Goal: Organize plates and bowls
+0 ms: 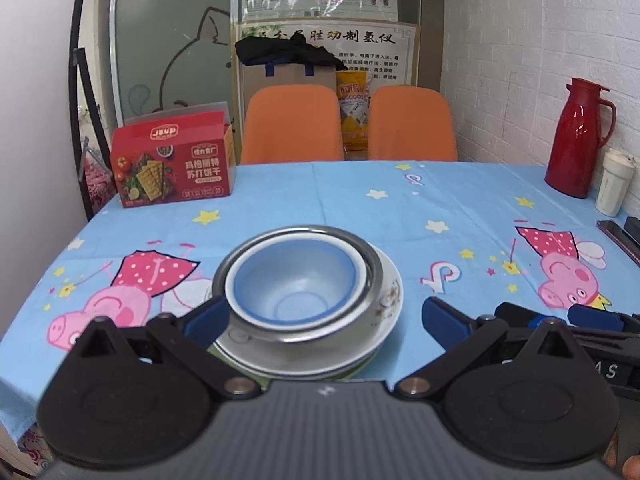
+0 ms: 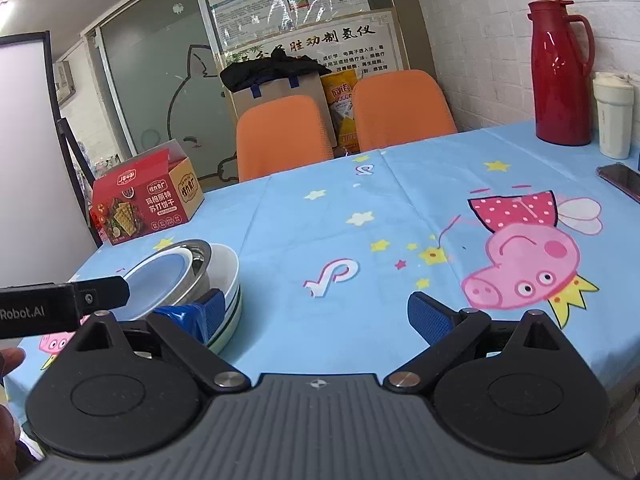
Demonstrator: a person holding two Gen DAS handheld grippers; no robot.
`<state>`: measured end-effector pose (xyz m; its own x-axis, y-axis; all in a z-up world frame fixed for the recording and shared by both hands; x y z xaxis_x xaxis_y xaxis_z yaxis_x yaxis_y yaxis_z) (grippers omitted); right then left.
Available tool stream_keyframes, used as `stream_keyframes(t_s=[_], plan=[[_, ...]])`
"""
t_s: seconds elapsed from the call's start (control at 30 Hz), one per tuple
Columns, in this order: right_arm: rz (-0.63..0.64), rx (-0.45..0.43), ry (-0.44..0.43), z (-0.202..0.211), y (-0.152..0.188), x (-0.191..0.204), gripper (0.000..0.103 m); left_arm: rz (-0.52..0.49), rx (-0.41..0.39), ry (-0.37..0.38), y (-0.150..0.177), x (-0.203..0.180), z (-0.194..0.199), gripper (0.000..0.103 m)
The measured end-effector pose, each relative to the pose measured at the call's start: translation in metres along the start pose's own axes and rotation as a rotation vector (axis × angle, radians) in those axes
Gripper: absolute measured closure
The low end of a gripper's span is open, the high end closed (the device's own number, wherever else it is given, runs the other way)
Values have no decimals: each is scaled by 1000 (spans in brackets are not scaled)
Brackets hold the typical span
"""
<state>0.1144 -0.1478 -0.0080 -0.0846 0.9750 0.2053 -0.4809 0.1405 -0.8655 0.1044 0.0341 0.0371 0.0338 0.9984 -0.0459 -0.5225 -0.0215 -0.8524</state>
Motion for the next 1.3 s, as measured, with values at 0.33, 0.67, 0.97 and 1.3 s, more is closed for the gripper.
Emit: stream_keyframes(t_s=[0.33,0.67,0.97,1.3], plan=[[-10,2,30,34,47,-5,17,-13,33,0,61,-5,26,1],[-8,-18,28,60,70,-3,17,-18,-1,7,91,-9,58,1],[29,-18,49,64,72,6,17,-26,-38,-5,94,-8,70,1],[39,-22,33,67,73,11,17,-15,-37,-16,93,-5,72,1]])
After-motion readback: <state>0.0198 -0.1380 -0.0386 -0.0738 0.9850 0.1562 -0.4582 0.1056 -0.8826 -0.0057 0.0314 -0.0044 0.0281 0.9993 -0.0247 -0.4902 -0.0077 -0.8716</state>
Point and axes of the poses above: each gripper's, at about its wrist camera, not at the fingertips, and z roughly against the way its jaws point, x to its left, y to its underside, the point moved 3 cm from there along -z, roughly the way its jaws point, and after that the axes turned 4 degrees about z, right-handed, at the moved point
